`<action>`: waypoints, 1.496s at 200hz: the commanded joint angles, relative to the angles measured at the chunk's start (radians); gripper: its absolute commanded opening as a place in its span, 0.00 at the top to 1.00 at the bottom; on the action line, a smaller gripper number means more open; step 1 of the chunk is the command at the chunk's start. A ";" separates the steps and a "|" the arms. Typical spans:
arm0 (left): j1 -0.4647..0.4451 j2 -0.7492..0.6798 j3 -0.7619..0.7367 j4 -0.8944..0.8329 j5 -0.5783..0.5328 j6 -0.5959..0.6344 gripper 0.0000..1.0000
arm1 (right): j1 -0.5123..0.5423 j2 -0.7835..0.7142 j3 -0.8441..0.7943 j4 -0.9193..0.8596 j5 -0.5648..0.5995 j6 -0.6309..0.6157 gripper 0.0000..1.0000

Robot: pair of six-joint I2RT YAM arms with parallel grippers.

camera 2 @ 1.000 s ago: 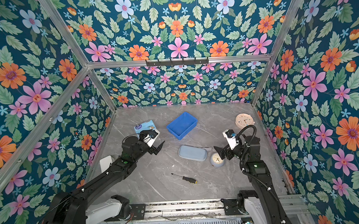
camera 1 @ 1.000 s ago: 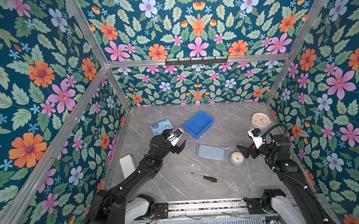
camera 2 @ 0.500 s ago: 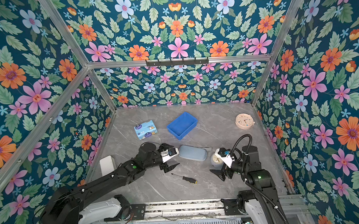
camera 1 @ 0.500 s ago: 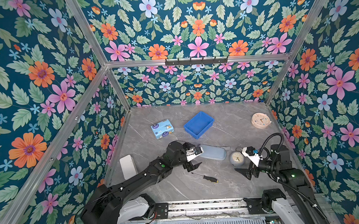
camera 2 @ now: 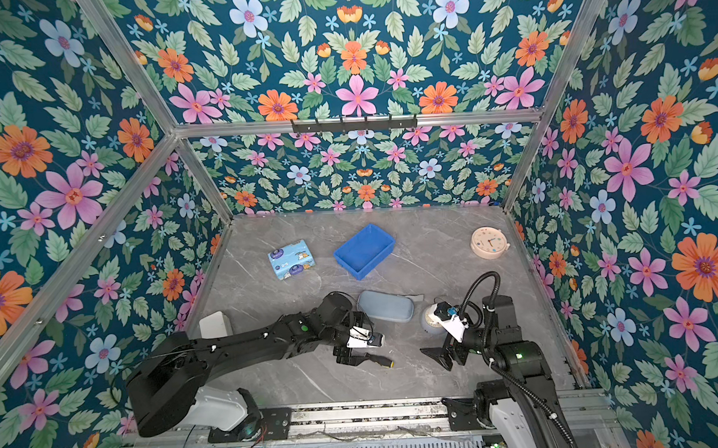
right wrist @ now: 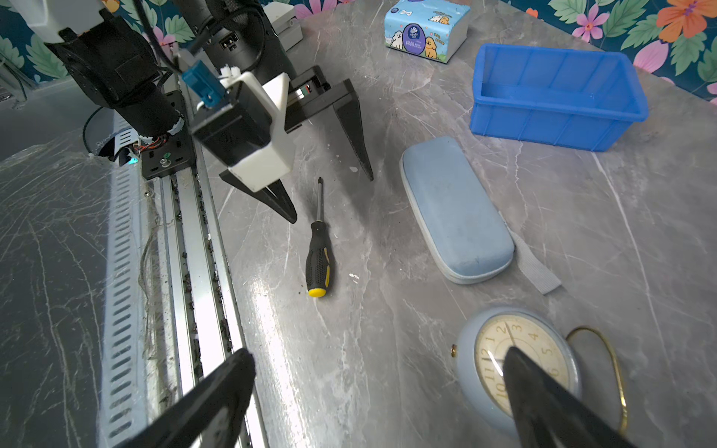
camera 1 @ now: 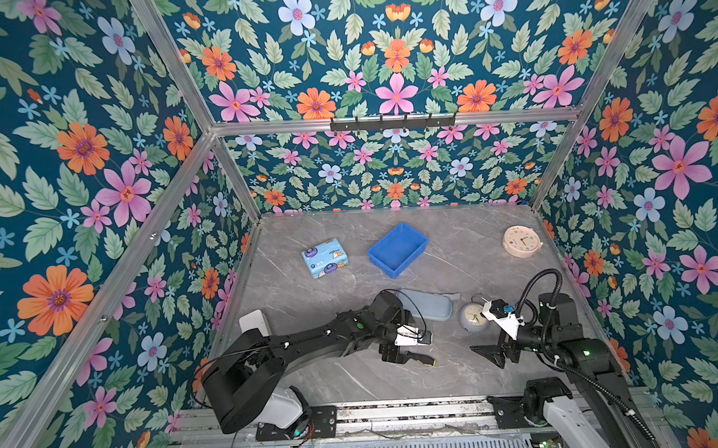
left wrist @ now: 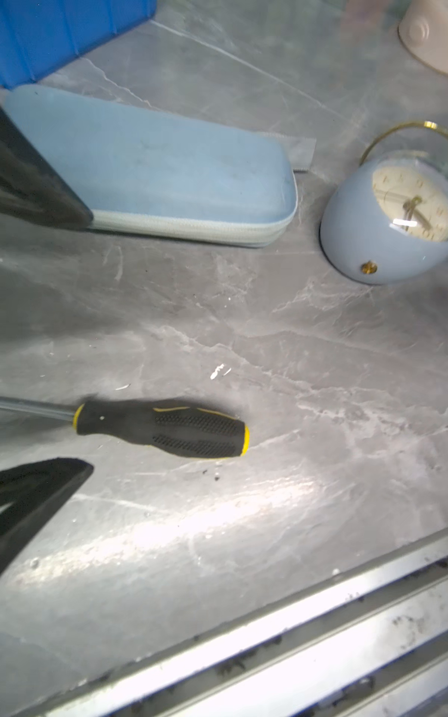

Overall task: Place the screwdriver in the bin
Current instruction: 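Lower the left gripper and close it on the black-and-yellow screwdriver handle, then lift the screwdriver with the left gripper and carry it over the blue bin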

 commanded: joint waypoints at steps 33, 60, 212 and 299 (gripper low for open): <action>-0.005 0.137 0.145 -0.292 0.033 0.089 0.28 | 0.000 -0.002 0.003 -0.034 0.039 -0.024 0.01; -0.011 0.179 0.192 -0.355 0.014 0.088 0.38 | 0.002 -0.002 -0.002 -0.033 0.060 -0.024 0.01; -0.068 0.353 0.328 -0.422 -0.110 -0.028 0.66 | 0.001 -0.019 -0.020 -0.020 0.073 -0.016 0.01; -0.069 0.333 0.315 -0.426 -0.161 -0.059 1.00 | 0.001 -0.019 -0.015 -0.014 0.075 -0.011 0.01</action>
